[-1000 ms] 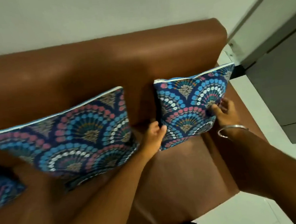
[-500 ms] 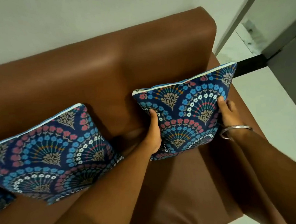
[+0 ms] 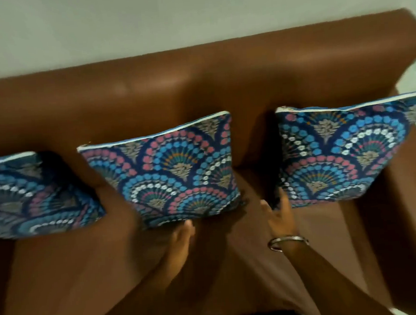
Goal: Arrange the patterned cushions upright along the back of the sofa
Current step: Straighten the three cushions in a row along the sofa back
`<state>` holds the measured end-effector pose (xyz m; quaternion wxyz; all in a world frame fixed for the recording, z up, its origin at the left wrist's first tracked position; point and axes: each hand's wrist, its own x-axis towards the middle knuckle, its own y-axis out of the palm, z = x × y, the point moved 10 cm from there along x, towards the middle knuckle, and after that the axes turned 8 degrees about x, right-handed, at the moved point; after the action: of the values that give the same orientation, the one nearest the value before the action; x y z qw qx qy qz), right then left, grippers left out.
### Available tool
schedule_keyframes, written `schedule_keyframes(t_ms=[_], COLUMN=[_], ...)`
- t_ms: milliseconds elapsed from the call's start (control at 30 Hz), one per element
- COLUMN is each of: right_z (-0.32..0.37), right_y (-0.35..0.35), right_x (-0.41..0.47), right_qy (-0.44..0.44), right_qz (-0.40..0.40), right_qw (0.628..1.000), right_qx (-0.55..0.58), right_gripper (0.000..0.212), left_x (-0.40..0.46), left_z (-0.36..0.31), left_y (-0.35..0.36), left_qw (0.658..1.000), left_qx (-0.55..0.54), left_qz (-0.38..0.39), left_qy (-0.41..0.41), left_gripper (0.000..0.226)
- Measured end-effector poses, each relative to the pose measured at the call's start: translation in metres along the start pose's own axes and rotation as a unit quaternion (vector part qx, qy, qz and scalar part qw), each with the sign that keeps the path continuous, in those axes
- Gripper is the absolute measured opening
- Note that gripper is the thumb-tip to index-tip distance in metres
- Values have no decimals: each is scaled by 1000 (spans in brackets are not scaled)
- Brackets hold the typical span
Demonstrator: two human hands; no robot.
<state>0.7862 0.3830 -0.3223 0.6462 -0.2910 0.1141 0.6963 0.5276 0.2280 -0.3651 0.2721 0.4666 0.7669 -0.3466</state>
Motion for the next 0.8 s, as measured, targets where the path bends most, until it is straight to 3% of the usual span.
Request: schedule_keyframes(t_ms=[100, 133, 200, 233, 300, 333, 400, 467, 633, 800], right_z=[24, 37, 55, 54, 38, 38, 59, 58, 40, 30], right_y=[72, 84, 110, 121, 134, 139, 151, 155, 174, 164], right_x=[6, 15, 31, 41, 57, 54, 26, 20, 29, 54], right_qy=[25, 33, 55, 76, 108, 115, 117, 105, 92, 67], right_qz=[54, 49, 52, 63, 81, 86, 86, 64, 85, 43], right_qw=[998, 997, 992, 987, 974, 970, 969, 972, 970, 979], right_qx=[20, 42, 99, 126, 182, 195, 202, 199, 208, 190], right_gripper=[69, 66, 72, 84, 108, 108, 85, 66, 89, 81], left_x=[7, 16, 38, 47, 49, 53, 52, 51, 63, 64], left_z=[2, -11, -53, -76, -116, -120, -119, -113, -109, -113], left_y=[-121, -145, -166, -166, -164, -164, -166, -175, -197, -193], left_qw=[986, 985, 989, 990, 988, 988, 985, 981, 981, 978], left_qx=[57, 33, -53, -85, -96, -103, -135, -160, -158, -162], left_qz=[-153, -167, -107, -57, -9, -6, -10, -25, -49, -44], left_qy=[23, 38, 84, 100, 120, 116, 108, 106, 106, 126], left_gripper=[75, 81, 66, 56, 58, 67, 78, 70, 64, 62])
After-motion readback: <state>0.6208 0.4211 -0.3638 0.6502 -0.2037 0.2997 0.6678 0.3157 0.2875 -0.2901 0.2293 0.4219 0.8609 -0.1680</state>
